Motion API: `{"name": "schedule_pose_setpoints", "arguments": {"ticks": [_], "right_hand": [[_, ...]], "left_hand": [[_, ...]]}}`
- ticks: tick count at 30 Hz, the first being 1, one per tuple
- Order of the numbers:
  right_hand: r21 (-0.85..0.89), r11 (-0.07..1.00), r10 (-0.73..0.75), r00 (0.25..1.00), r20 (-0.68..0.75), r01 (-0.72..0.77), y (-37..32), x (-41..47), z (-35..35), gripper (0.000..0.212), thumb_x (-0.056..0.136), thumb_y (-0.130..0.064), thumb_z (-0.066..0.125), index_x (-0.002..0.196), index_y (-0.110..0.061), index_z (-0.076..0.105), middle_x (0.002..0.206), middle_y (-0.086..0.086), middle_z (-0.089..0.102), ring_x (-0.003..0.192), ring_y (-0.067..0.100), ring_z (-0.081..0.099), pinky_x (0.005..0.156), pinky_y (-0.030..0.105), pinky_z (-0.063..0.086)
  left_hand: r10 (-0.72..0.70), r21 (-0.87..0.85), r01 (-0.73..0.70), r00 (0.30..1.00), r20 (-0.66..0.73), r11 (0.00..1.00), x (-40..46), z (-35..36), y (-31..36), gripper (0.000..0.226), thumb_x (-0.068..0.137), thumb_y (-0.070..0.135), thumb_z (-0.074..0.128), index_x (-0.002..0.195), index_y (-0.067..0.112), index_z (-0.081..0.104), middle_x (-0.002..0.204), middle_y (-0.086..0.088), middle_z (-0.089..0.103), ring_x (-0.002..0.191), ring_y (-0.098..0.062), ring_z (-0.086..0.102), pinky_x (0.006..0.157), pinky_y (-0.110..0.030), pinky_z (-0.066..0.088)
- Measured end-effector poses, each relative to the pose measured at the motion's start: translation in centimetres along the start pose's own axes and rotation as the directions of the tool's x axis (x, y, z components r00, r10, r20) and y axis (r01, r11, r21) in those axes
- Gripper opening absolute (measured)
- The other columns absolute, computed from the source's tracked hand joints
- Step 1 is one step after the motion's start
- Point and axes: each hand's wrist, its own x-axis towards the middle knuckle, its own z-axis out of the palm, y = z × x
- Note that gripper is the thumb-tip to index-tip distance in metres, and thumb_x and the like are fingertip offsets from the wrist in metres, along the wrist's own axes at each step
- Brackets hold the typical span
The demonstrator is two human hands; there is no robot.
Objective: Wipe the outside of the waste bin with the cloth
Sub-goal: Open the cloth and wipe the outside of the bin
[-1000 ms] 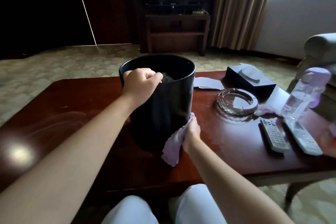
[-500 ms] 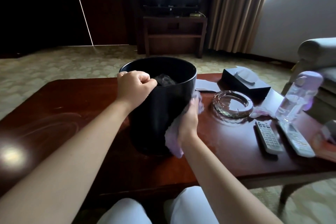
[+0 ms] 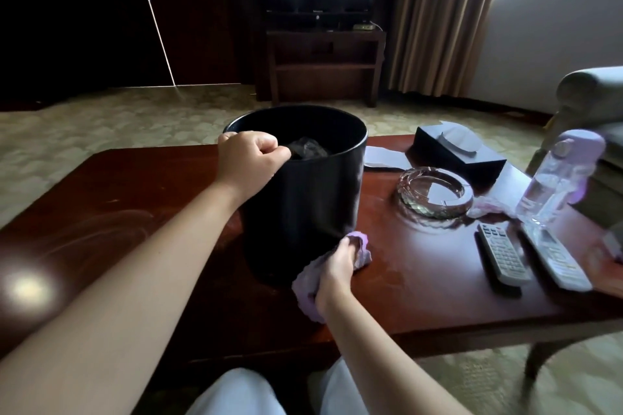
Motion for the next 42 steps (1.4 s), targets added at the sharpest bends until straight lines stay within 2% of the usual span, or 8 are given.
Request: {"name": "schedule_pose_setpoints", "arguments": {"ticks": [7, 13, 22, 28, 30, 34, 39, 42], "right_hand": [[0.152, 0.88, -0.473, 0.861, 0.185, 0.45, -11.4, 1.9, 0.1, 0.047, 0.102, -0.026, 0.032, 0.146, -0.012, 0.027, 0.151, -0.009, 0.021, 0.139, 0.002, 0.016, 0.116, 0.022, 0.009], [0.068, 0.982, 0.178, 0.984, -0.031, -0.176, -5.3, 2.7, -1.3, 0.055, 0.098, -0.047, 0.033, 0.127, -0.004, 0.053, 0.126, 0.011, 0.059, 0.105, 0.026, 0.057, 0.089, 0.03, 0.042], [0.074, 0.875, -0.484, 0.866, 0.124, 0.478, -10.3, 2.2, 0.6, 0.046, 0.102, -0.016, 0.031, 0.147, -0.007, 0.022, 0.147, -0.007, 0.023, 0.139, 0.004, 0.015, 0.117, 0.024, 0.008], [0.127, 0.989, 0.067, 0.995, 0.074, -0.076, -4.1, 4.2, -1.3, 0.049, 0.091, -0.047, 0.039, 0.106, -0.007, 0.063, 0.12, 0.023, 0.06, 0.102, 0.033, 0.06, 0.074, 0.034, 0.05], [0.001, 0.995, 0.1, 0.995, 0.02, -0.1, -1.6, 2.3, -1.4, 0.046, 0.075, -0.059, 0.033, 0.1, -0.029, 0.058, 0.129, 0.02, 0.054, 0.11, 0.035, 0.055, 0.092, 0.036, 0.047], [-0.139, 0.956, -0.248, 0.964, 0.094, 0.26, -5.5, -0.3, 0.2, 0.06, 0.095, -0.045, 0.028, 0.147, -0.013, 0.027, 0.155, 0.006, 0.022, 0.143, 0.018, 0.018, 0.119, 0.034, 0.01], [-0.018, 0.664, -0.723, 0.648, 0.239, 0.748, -12.9, 1.4, 2.0, 0.05, 0.097, -0.031, 0.03, 0.145, -0.021, 0.026, 0.148, -0.014, 0.021, 0.144, 0.008, 0.012, 0.119, 0.026, 0.004], [0.119, 0.906, -0.423, 0.861, 0.284, 0.406, -11.2, 4.8, 1.6, 0.052, 0.093, -0.051, 0.036, 0.135, -0.023, 0.049, 0.137, -0.009, 0.049, 0.128, 0.008, 0.043, 0.113, 0.034, 0.029]], "left_hand": [[-0.018, -0.118, 0.04, 0.983, 0.181, 0.992, 1.0, -1.1, -2.1, 0.029, 0.063, 0.032, 0.05, 0.041, 0.019, 0.035, 0.037, 0.005, 0.027, 0.04, -0.009, 0.027, 0.068, -0.029, 0.023], [-0.022, -0.004, 0.023, 0.98, 0.198, 1.0, 1.1, -1.7, -1.4, 0.031, 0.065, 0.036, 0.045, 0.041, 0.019, 0.037, 0.042, 0.003, 0.032, 0.046, -0.009, 0.035, 0.066, -0.03, 0.027], [-0.013, 0.409, 0.017, 1.0, -0.012, 0.912, -0.9, 4.1, 5.8, 0.039, 0.094, 0.042, 0.042, 0.061, 0.02, 0.049, 0.075, -0.005, 0.067, 0.086, -0.025, 0.058, 0.083, -0.034, 0.019], [-0.015, 0.178, 0.021, 0.999, -0.036, 0.984, -0.3, 1.5, 1.9, 0.042, 0.074, 0.034, 0.04, 0.041, 0.012, 0.026, 0.039, 0.002, 0.032, 0.063, -0.018, 0.048, 0.073, -0.027, 0.016], [-0.028, 0.141, 0.028, 1.0, -0.004, 0.99, 0.2, 0.6, 0.7, 0.04, 0.072, 0.033, 0.041, 0.042, 0.013, 0.024, 0.039, 0.002, 0.031, 0.063, -0.021, 0.05, 0.073, -0.025, 0.015], [-0.046, 0.143, 0.047, 0.999, -0.009, 0.989, 0.2, 0.4, 0.0, 0.038, 0.068, 0.032, 0.043, 0.04, 0.015, 0.023, 0.039, 0.003, 0.029, 0.058, -0.022, 0.048, 0.073, -0.023, 0.016], [-0.006, 0.067, 0.006, 1.0, 0.004, 0.998, 0.0, -0.6, -1.1, 0.036, 0.065, 0.036, 0.043, 0.042, 0.017, 0.022, 0.037, 0.003, 0.032, 0.056, -0.004, 0.045, 0.08, -0.027, 0.024], [-0.012, 0.038, 0.011, 0.999, 0.03, 0.999, 0.0, -1.2, -1.5, 0.033, 0.066, 0.027, 0.048, 0.043, 0.015, 0.028, 0.041, 0.011, 0.039, 0.053, 0.001, 0.043, 0.076, -0.031, 0.026]]}}
